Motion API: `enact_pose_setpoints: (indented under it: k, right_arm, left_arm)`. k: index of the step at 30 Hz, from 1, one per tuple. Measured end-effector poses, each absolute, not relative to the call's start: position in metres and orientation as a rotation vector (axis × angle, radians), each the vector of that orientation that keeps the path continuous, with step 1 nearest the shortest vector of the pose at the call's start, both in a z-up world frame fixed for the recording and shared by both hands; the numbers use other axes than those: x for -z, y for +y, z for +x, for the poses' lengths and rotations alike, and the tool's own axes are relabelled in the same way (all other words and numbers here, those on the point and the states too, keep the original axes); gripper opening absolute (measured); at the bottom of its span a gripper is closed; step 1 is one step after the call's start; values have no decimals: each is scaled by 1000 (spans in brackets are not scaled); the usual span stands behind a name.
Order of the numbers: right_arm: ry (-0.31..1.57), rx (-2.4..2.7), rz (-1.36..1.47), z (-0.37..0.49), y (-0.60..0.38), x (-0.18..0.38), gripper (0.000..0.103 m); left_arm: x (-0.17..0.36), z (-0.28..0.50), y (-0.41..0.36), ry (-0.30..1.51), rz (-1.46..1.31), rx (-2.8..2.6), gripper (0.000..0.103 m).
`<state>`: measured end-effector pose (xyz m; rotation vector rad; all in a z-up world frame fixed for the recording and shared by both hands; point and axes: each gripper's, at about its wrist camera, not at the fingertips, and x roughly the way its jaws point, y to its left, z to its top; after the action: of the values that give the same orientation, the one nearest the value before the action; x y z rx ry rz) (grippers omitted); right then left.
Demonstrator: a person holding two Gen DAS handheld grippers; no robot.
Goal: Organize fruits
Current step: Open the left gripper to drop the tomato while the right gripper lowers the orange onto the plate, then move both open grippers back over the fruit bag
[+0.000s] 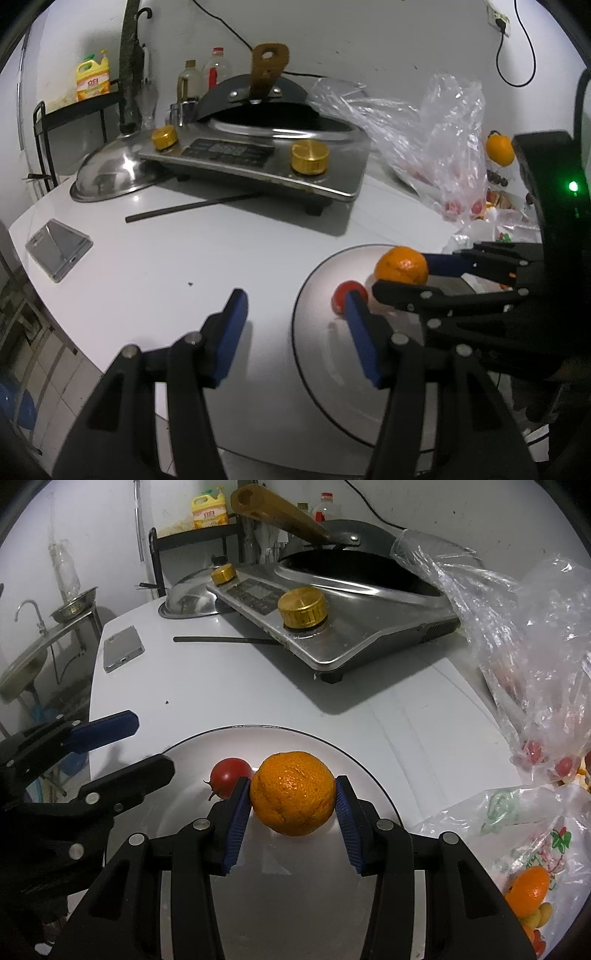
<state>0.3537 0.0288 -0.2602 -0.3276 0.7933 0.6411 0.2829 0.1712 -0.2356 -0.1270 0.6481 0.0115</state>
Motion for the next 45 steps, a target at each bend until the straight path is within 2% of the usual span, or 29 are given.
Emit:
enact_pose_setpoints:
  k: [2, 9, 13, 45]
  right_arm:
    - [799, -640, -325, 355, 30, 261, 48]
    - [818, -626, -307, 358, 30, 263, 48]
    - [798, -623, -299, 356, 28, 256, 56]
    - [680, -595, -247, 295, -40, 200, 56]
  left_arm:
    - [235, 281, 173, 642, -135, -16, 65]
    - [232, 276, 175, 638, -135, -28, 65]
    - [229, 273, 173, 635, -134, -26, 65]
    - [186, 228, 115, 581, -80, -14, 66]
